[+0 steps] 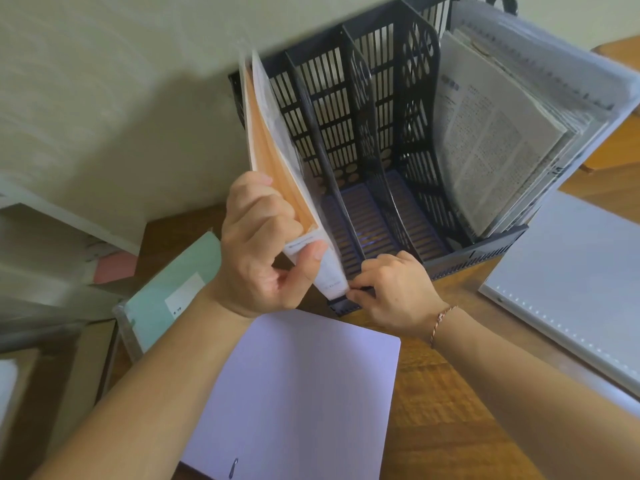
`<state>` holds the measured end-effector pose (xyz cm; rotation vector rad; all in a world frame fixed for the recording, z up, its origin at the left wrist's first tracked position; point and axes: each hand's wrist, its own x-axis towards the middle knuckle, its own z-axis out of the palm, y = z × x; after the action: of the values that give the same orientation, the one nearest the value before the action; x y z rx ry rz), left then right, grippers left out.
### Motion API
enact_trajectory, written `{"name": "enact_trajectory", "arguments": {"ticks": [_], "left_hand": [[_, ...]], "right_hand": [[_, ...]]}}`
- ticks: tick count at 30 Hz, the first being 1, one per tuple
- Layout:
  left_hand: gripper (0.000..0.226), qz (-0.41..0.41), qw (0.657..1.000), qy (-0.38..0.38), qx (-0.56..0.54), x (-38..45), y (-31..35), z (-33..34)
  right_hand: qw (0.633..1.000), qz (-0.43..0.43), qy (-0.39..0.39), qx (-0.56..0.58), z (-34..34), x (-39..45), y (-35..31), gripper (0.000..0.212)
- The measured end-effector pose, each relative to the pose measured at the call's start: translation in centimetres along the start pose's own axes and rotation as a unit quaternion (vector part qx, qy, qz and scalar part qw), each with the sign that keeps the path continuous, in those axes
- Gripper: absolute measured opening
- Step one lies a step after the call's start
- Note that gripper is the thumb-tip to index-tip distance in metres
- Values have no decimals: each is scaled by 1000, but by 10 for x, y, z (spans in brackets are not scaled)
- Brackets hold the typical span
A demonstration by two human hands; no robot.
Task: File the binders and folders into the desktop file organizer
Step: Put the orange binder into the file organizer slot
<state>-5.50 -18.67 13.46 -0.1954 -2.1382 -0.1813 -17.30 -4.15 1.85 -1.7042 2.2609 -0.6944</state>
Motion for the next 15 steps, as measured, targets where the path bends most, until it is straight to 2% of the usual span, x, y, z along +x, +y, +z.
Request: {"name": "enact_trajectory", "arguments": {"ticks": [4,8,12,15], "left_hand": [[19,3,1000,12,5,-2,2,6],[20,2,1000,9,19,-2,1,4],[23,14,1000,-27,4,0,1,-5],[23,36,998,-55,-15,3,-2,-14]], "right_hand": [[1000,-24,-16,-3,1,-4,4,20],[997,-59,-45,-22,2,-10,13,31],[997,-67,-19,21,3,-14,21,36],[996,-57,9,71,2,-14,25,28]]}}
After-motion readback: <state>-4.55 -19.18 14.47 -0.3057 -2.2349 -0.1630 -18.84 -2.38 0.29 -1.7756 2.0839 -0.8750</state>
